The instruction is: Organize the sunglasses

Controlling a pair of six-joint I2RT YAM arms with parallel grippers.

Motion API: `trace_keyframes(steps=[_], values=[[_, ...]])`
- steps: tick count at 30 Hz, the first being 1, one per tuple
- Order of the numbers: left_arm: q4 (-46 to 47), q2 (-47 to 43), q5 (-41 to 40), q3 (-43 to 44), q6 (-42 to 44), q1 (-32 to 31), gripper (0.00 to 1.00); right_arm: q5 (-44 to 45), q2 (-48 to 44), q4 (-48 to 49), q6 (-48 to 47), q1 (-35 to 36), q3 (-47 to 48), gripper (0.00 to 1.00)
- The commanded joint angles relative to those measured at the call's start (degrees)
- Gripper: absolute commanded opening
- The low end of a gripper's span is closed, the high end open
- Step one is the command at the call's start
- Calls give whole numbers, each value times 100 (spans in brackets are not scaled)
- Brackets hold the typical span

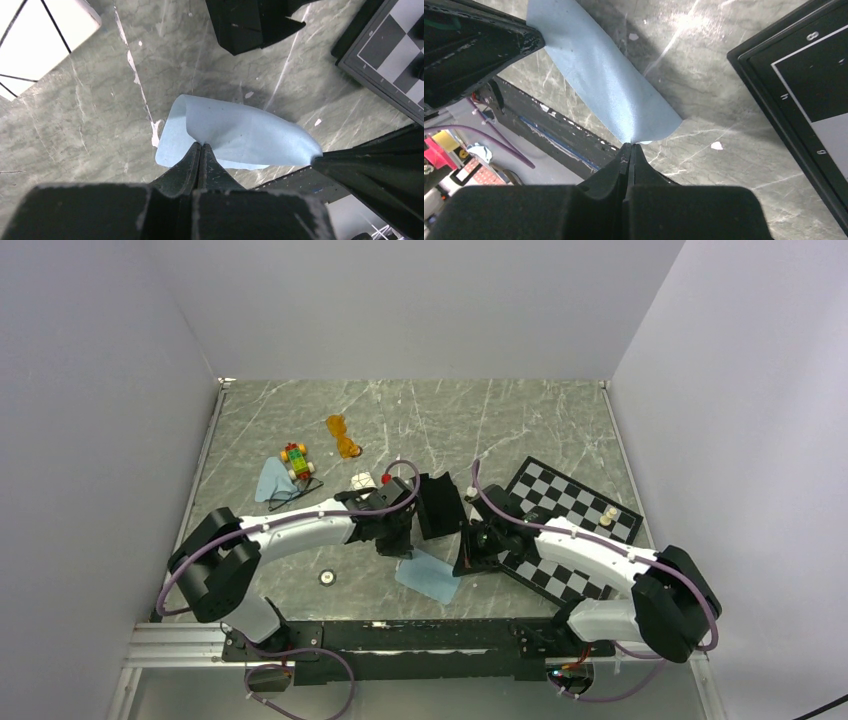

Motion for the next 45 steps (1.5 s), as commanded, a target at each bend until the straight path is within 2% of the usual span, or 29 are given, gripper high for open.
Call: trace_keyframes(steps=[1, 12, 31, 45], values=[[103, -352, 283, -144, 25, -13, 0, -340, -118, 214, 119, 156, -99, 0], [-43, -355, 547, -232, 77, -68, 0, -116, -20, 247, 440, 580, -147, 0], [-395, -433, 385, -416, 85, -162, 0, 116, 326, 384, 678, 1024, -186, 2], [-365, -237, 499, -411, 122, -219, 2, 226, 552, 508, 809, 1203, -207, 7]])
